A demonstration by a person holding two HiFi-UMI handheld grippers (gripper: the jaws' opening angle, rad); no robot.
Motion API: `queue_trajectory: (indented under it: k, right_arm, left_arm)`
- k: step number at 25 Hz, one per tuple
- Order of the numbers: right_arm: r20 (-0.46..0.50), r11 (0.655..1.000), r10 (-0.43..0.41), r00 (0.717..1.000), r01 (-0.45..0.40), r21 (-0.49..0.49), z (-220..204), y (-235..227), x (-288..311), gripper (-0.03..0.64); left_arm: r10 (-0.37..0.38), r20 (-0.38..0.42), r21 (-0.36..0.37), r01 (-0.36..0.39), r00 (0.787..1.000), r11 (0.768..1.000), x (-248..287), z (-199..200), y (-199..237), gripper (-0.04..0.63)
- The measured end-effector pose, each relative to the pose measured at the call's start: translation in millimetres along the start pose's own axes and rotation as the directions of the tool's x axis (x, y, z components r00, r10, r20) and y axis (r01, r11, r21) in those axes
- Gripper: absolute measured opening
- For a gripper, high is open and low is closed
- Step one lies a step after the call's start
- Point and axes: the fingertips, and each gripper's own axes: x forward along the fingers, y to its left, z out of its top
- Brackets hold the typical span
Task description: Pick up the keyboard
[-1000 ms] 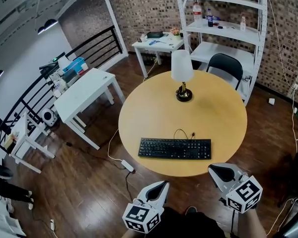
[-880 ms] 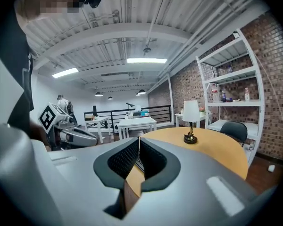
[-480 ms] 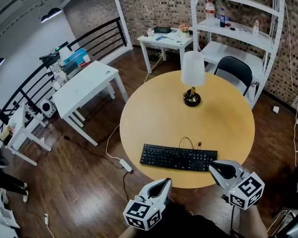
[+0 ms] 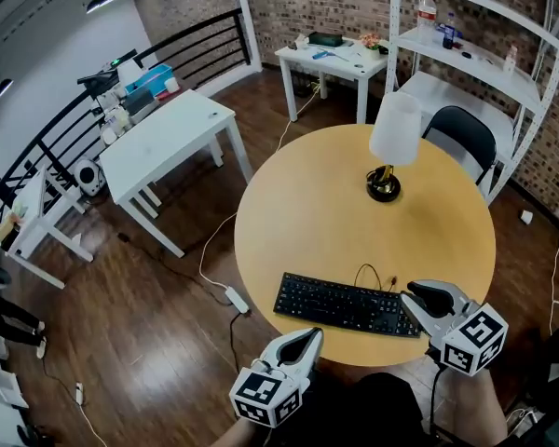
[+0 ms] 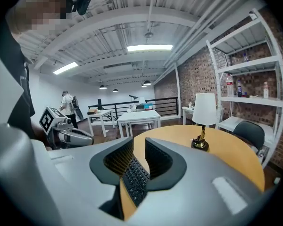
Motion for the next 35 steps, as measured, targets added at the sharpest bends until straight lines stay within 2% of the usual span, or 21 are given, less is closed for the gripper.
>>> queue_trajectory:
  k: [6, 11, 14, 16, 18, 19, 22, 26, 31, 35]
  right_arm:
    - [-0.018, 0.997, 0.078, 0.997, -0.078, 0.005, 2, -38, 22, 0.099]
    - [-0.058, 0.984, 0.175, 0.983, -0.176, -0.019, 5, -66, 37, 0.121]
    - [-0.117, 0.974, 0.222, 0.968, -0.224, -0.01, -3, -87, 45, 0.129]
    - [-0.185, 0.961, 0.273, 0.944, -0.274, 0.02, -15, -96, 55, 0.133]
    - [-0.245, 0.944, 0.325, 0.914, -0.328, 0.029, -28, -99, 66, 0.151]
    - [-0.271, 0.936, 0.345, 0.899, -0.351, 0.027, -34, -100, 71, 0.169]
    - [-0.346, 0.908, 0.401, 0.848, -0.419, 0.026, -53, -100, 87, 0.198]
    - [-0.438, 0.88, 0.436, 0.786, -0.473, 0.027, -81, -107, 101, 0.247]
    - [-0.478, 0.85, 0.488, 0.73, -0.522, 0.071, -102, -116, 114, 0.251]
    - [-0.516, 0.825, 0.519, 0.681, -0.556, 0.096, -119, -122, 126, 0.288]
  left_arm:
    - [0.102, -0.007, -0.039, -0.102, 0.995, 0.994, 28, 3, 13, 0.063]
    - [0.208, 0.006, -0.111, -0.206, 0.978, 0.972, 49, 7, 12, 0.063]
    - [0.236, -0.013, -0.137, -0.235, 0.972, 0.962, 65, -1, 6, 0.063]
    - [0.239, -0.007, -0.136, -0.238, 0.971, 0.962, 75, -5, 2, 0.073]
    - [0.266, -0.009, -0.146, -0.265, 0.964, 0.953, 82, -10, 3, 0.155]
    - [0.289, -0.02, -0.157, -0.288, 0.957, 0.945, 85, -14, 5, 0.16]
    - [0.351, -0.051, -0.193, -0.354, 0.935, 0.915, 89, -27, 14, 0.16]
    - [0.395, -0.096, -0.167, -0.406, 0.914, 0.899, 96, -48, 19, 0.159]
    - [0.471, -0.138, -0.214, -0.49, 0.871, 0.845, 101, -69, 29, 0.15]
    - [0.506, -0.175, -0.258, -0.535, 0.845, 0.805, 109, -80, 35, 0.149]
